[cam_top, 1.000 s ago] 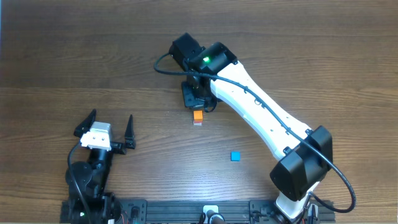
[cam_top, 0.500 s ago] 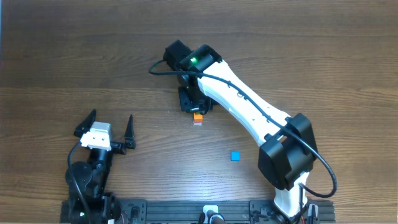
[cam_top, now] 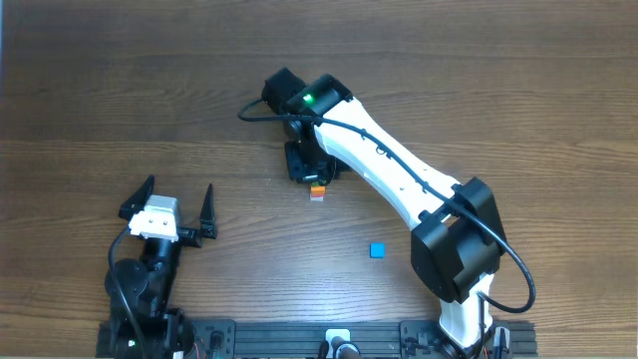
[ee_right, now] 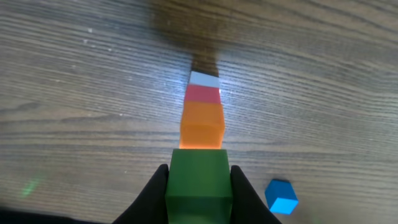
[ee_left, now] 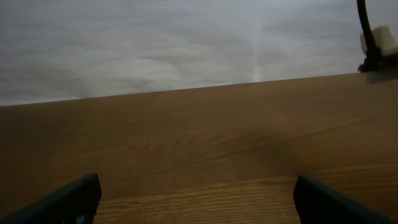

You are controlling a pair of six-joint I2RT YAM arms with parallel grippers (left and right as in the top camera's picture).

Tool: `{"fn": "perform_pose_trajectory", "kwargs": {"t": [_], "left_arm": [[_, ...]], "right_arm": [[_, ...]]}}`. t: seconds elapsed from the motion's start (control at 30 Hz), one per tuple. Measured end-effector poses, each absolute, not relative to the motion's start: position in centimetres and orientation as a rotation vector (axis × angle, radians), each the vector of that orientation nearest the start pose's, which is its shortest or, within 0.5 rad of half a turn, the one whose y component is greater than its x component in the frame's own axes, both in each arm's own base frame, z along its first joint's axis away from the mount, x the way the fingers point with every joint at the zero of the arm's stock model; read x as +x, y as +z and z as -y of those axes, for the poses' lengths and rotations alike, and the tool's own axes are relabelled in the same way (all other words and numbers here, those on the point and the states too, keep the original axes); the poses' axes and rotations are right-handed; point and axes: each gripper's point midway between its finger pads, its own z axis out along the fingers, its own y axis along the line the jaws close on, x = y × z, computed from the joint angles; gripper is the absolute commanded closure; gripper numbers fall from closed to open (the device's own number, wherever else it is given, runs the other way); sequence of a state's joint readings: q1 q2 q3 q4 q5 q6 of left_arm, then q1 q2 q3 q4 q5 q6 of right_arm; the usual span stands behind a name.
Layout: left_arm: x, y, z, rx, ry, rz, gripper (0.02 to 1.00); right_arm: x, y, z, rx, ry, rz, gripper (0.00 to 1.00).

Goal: Stack Cubes

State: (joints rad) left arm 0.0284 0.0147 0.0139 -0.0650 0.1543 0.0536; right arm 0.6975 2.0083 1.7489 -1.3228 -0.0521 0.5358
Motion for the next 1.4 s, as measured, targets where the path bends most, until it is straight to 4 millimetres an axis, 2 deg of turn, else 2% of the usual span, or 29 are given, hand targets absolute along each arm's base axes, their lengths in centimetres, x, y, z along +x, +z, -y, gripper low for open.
{"fn": "perform_pose_trajectory", "kwargs": {"t": [0.2, 0.4, 1.4], "left_arm": [[24.5, 16.1, 1.9, 0.139, -0.063, -1.63, 0.018], [24.5, 16.1, 1.9, 0.139, -0.063, -1.63, 0.018], [24.5, 16.1, 1.9, 0.139, -0.063, -1.63, 0.018]], "right_arm": [[28.1, 9.2, -25.1, -0.233, 0.06, -3.195, 0.989], [28.6, 9.2, -25.6, -0.217, 0.093, -3.178, 0.989], [28.8, 8.9, -25.2, -0.111, 0.059, -3.172, 0.989]]}}
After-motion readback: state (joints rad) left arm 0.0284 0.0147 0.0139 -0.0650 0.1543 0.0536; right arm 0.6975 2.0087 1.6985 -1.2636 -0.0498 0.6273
